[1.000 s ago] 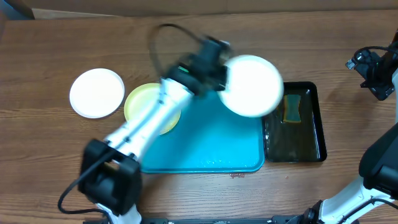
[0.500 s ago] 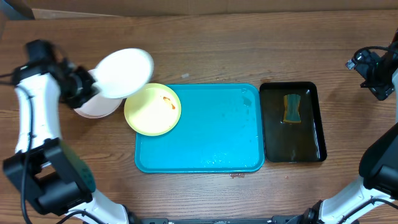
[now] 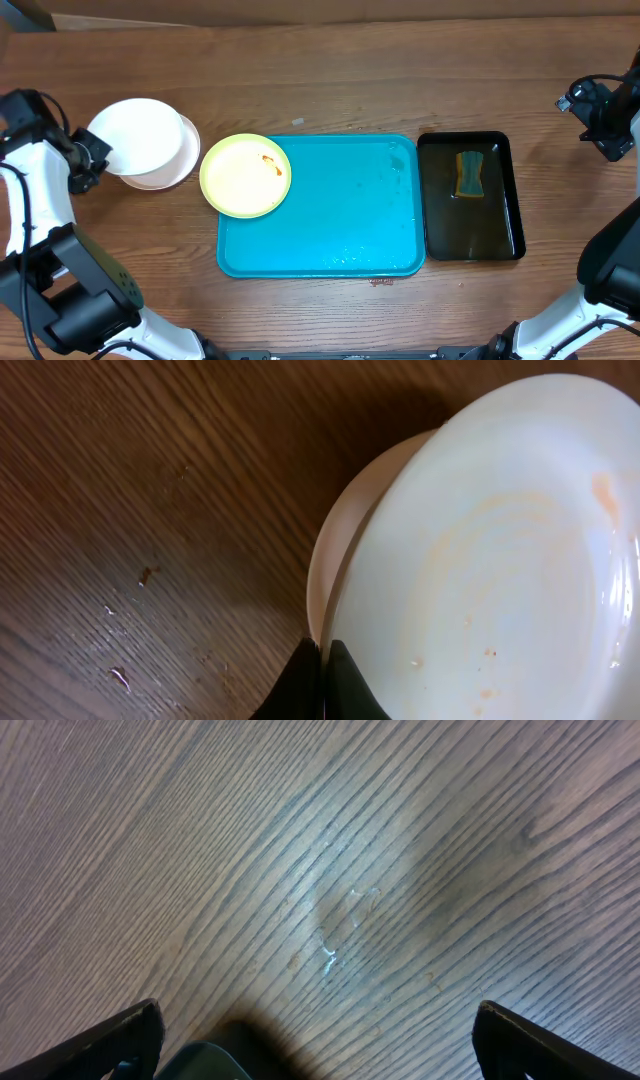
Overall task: Clean dirty plates on tray and stack at the side
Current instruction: 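Swing the white plate left and set it on the other white plate, then release the stacked plate and pull the left gripper back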
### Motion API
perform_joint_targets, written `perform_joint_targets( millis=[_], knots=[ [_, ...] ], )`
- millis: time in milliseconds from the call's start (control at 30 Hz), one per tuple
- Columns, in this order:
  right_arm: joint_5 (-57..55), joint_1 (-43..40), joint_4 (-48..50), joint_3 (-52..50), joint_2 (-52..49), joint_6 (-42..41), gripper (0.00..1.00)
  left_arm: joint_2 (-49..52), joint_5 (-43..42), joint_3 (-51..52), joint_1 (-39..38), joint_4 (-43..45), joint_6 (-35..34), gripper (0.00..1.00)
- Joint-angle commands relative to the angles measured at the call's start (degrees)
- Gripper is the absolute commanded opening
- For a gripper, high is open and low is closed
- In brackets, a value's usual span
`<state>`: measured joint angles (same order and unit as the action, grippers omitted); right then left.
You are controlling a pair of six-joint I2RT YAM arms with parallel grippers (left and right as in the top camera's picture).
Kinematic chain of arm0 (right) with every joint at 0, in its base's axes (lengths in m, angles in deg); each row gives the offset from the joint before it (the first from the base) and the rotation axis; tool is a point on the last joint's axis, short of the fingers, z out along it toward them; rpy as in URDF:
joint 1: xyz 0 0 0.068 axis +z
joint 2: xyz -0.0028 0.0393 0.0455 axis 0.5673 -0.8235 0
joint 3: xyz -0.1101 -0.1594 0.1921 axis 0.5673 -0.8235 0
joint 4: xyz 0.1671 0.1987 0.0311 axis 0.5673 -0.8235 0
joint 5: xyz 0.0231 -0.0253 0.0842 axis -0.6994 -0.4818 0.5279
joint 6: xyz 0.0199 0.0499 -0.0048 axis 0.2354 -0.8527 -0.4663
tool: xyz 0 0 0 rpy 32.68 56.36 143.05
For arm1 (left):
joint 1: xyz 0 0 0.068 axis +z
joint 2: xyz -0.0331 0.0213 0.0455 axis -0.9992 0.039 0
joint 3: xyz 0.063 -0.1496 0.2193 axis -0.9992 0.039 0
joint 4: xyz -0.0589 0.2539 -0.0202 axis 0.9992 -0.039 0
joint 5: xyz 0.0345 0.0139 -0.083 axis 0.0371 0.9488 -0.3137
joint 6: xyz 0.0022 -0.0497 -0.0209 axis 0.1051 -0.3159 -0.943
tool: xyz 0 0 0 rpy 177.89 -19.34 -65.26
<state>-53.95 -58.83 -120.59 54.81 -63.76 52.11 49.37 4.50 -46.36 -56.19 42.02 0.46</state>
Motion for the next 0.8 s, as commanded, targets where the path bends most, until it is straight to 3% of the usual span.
perform_joint_targets(
  millis=[0,267,300,333,367,433,533,667,767],
  knots=[
    [-0.13,0.09,0.20,0.46,1.05,-0.46,1.00,-1.77,3.96,2.25,-0.85,2.29,0.85,0.04],
    [-0.13,0.09,0.20,0.46,1.05,-0.46,1.00,-1.77,4.15,2.71,-0.85,3.32,0.85,0.06],
    [-0.13,0.09,0.20,0.46,1.05,-0.44,1.00,-1.77,4.15,2.71,-0.85,3.39,0.85,0.16],
    [-0.13,0.09,0.20,0.46,1.05,-0.46,1.00,-1.77,4.15,2.69,-0.85,3.37,0.85,0.32],
    [-0.13,0.09,0.20,0.46,1.05,-0.46,1.00,-1.77,4.07,2.71,-0.85,3.32,0.85,0.54],
    [-0.13,0.09,0.20,0.46,1.05,-0.44,1.00,-1.77,2.60,2.69,-0.85,2.99,1.14,0.69],
    [-0.13,0.09,0.20,0.46,1.05,-0.46,1.00,-1.77,-6.16,2.71,-0.85,1.18,5.57,0.70],
    [-0.13,0.09,0.20,0.46,1.05,-0.46,1.00,-1.77,-16.33,2.71,-1.03,-4.20,8.41,0.61],
    [-0.13,0.09,0.20,0.46,1.03,-0.46,1.00,-1.77,-17.22,2.71,-2.23,-7.82,8.46,0.56]
  ],
)
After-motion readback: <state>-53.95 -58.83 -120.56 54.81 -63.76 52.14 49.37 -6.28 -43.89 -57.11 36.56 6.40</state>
